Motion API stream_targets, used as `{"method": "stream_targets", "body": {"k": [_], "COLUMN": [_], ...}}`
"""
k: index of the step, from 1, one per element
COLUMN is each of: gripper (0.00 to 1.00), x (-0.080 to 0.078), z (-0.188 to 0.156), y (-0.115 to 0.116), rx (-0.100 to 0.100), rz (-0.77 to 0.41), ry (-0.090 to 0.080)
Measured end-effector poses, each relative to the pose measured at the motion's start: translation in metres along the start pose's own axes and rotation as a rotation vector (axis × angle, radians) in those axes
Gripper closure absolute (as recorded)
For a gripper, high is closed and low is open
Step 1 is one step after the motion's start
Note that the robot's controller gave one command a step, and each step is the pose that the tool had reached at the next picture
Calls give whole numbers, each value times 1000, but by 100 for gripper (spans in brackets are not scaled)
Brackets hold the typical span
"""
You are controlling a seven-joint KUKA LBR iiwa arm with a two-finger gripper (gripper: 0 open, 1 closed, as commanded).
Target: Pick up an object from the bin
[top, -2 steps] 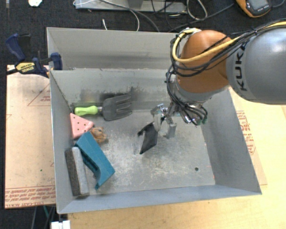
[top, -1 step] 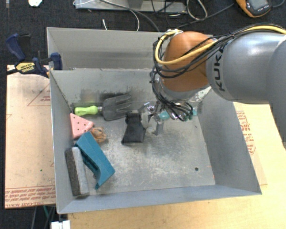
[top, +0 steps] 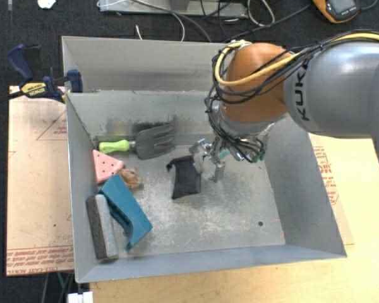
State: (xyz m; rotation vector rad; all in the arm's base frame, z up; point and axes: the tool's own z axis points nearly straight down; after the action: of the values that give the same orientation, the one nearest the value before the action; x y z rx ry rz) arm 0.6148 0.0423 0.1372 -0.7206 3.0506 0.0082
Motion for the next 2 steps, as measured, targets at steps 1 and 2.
{"method": "stream_targets", "body": {"k": [1, 2], "gripper": [100, 100], "x": [-36, -24], "z": [25, 2], "y": [26, 17], "rx": [8, 0], "rz": [-134, -170], "ry": [-15, -4]}}
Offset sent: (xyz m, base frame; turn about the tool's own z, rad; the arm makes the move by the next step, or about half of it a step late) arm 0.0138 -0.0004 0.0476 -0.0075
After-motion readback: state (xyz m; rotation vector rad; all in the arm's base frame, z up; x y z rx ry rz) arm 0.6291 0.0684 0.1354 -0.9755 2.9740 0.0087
